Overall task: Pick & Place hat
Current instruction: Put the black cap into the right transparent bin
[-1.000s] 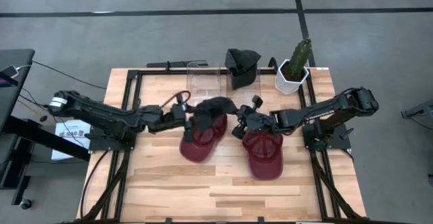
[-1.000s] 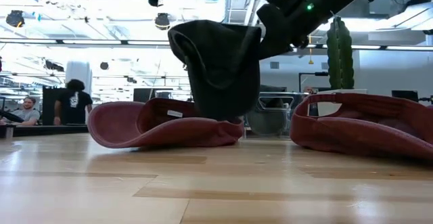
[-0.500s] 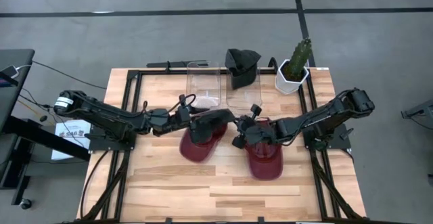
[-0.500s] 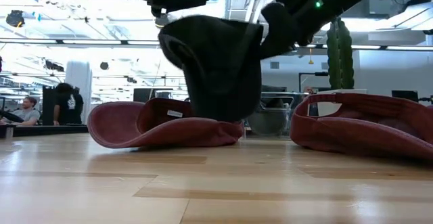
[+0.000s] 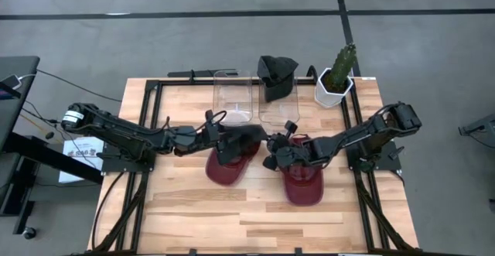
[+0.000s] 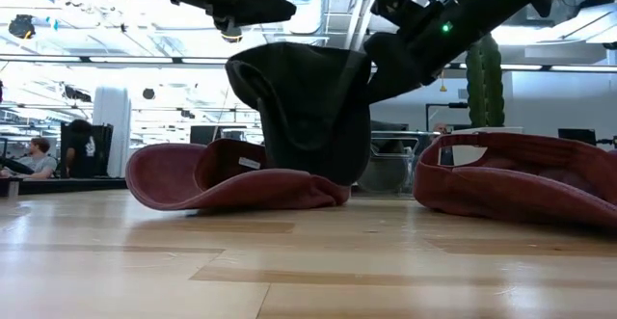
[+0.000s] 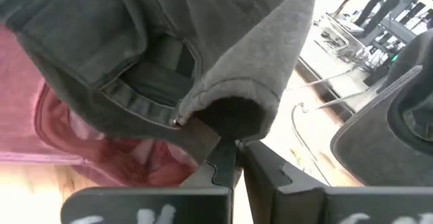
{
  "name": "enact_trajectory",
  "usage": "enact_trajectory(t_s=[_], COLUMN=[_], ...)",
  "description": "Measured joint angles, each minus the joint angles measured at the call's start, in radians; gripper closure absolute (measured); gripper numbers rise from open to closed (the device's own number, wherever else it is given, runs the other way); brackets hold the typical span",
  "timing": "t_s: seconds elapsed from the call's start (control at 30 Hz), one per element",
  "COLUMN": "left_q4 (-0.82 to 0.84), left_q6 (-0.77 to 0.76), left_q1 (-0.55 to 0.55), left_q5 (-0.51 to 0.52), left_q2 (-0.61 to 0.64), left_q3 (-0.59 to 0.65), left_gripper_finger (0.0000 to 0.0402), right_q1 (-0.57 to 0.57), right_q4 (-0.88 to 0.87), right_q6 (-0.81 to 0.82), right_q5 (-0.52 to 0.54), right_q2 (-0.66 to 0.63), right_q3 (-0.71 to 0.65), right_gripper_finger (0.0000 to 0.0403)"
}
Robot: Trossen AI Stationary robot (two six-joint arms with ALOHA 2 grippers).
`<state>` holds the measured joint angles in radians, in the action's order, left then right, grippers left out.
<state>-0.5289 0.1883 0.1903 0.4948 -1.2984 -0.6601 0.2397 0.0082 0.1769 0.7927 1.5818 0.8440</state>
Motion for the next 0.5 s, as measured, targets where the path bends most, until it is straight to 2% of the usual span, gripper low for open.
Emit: enact_trajectory(t_s=[0.5], left_q4=[0.063], left_q6=[-0.063], left_q1=[-0.002], left_q5=[0.018], left_q2=[0.000], left_q3=[0.000], left_gripper_finger=[0.0289], right_q1=[0.014], right_q4=[0.000], right_q6=[-0.002], right_q5=[0.015], right_q2=[0.000], right_q3=[0.000], right_gripper_finger=[0.0399])
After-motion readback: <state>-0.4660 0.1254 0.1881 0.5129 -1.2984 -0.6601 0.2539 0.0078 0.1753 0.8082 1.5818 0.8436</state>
